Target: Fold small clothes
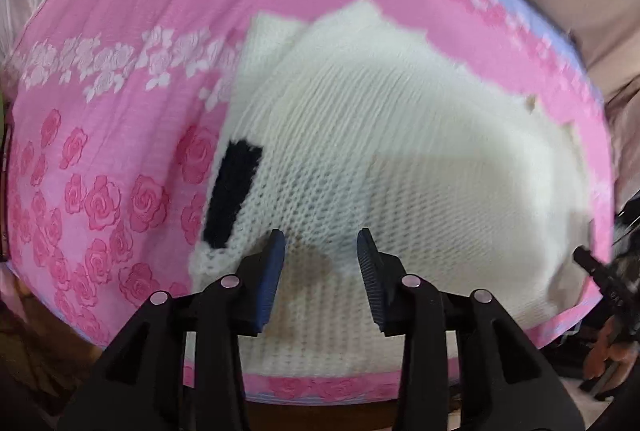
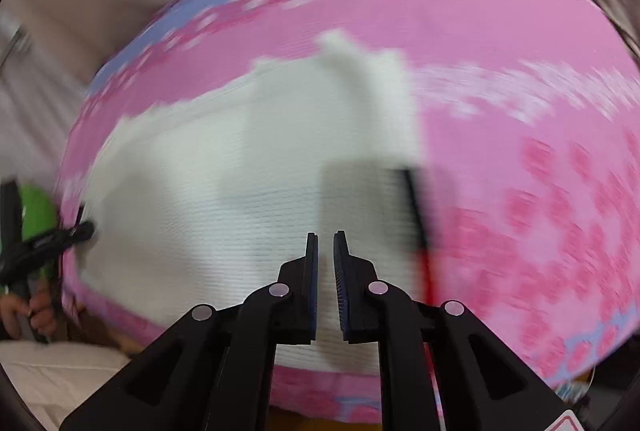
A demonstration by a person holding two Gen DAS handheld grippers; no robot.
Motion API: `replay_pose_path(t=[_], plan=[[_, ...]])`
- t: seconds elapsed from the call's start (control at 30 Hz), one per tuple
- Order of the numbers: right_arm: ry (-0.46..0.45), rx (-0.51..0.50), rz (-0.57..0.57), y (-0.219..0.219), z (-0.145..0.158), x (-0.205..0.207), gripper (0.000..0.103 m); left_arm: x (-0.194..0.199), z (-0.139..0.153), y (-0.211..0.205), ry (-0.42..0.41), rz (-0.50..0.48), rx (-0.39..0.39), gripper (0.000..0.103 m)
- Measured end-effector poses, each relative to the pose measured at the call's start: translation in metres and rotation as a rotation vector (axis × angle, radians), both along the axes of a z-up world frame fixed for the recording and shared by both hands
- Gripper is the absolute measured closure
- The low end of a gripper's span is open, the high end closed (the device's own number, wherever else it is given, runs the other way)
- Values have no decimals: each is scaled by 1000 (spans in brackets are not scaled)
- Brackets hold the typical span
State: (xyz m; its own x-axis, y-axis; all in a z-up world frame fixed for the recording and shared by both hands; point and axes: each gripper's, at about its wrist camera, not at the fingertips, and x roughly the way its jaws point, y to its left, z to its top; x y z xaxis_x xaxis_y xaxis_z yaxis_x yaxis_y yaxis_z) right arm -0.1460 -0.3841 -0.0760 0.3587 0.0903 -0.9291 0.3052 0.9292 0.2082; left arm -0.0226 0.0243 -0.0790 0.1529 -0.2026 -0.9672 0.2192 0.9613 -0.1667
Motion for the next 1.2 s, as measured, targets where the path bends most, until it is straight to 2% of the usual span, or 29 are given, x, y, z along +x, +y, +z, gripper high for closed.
replay_pose_path(t=[0.03, 0.07, 0.1, 0.13, 0.17, 0.23, 0.27, 0.33, 0.37, 0.43, 0.47, 0.5, 0.57, 0.67, 0.7, 0.73, 0.77, 0.8, 0.83, 0.9, 0.97, 1.1, 1.2], plan=[[36, -49, 21, 7, -10, -1, 102, -1, -3, 6, -3, 9, -24, 68], [67, -76, 9, 3, -23, -9, 103, -2, -1, 14, -10, 22, -48, 76], [33, -27, -17, -5, -25, -19, 103, -2, 1, 22, -1, 42, -55, 82], [42, 8, -82, -20, -28, -34, 103, -3, 5, 33, 7, 65, -81, 83], [78, -8, -125, -30, -29, -45, 103, -4, 10, 41, 10, 85, -111, 83], [115, -80, -134, -32, -19, -52, 103, -7, 23, 58, -6, 119, -155, 82], [118, -123, -117, -27, -10, -47, 103, -6, 28, 65, -16, 131, -169, 78], [64, -103, -61, -8, 9, -23, 94, -2, 33, 80, -42, 187, -191, 54], [35, -80, -30, 2, 15, -4, 92, 1, 34, 88, -65, 243, -198, 37], [-15, -10, 34, 30, 24, 38, 92, 10, 30, 97, -56, 306, -242, 33], [-15, -10, 34, 30, 24, 38, 92, 19, 24, 98, -29, 328, -286, 29], [-35, 34, 63, 45, 24, 60, 92, 27, 16, 93, 10, 355, -334, 26], [-39, 91, 110, 74, 20, 97, 94, 36, -1, 81, 61, 379, -374, 23], [15, 101, 149, 97, 0, 140, 94, 42, -21, 60, 98, 392, -332, 22], [52, 104, 146, 99, -7, 136, 95, 42, -23, 56, 74, 405, -334, 22], [97, 105, 144, 102, -19, 135, 96, 43, -22, 54, 61, 411, -329, 27], [119, 106, 142, 104, -29, 138, 102, 43, -22, 52, 72, 402, -326, 48], [99, 106, 132, 103, -30, 139, 102, 47, -22, 49, 87, 386, -342, 72], [102, 111, 131, 102, -30, 136, 102, 47, -20, 48, 98, 383, -362, 77], [105, 124, 130, 100, -32, 138, 103, 46, -5, 42, 85, 375, -368, 83], [97, 126, 142, 94, -31, 133, 103, 43, 20, 29, 46, 316, -381, 84], [78, 172, 135, 83, -30, 122, 103, 27, 85, -35, -48, 85, -439, 84], [55, 289, 90, 67, -31, 116, 103, 12, 119, -105, -81, -127, -467, 84]])
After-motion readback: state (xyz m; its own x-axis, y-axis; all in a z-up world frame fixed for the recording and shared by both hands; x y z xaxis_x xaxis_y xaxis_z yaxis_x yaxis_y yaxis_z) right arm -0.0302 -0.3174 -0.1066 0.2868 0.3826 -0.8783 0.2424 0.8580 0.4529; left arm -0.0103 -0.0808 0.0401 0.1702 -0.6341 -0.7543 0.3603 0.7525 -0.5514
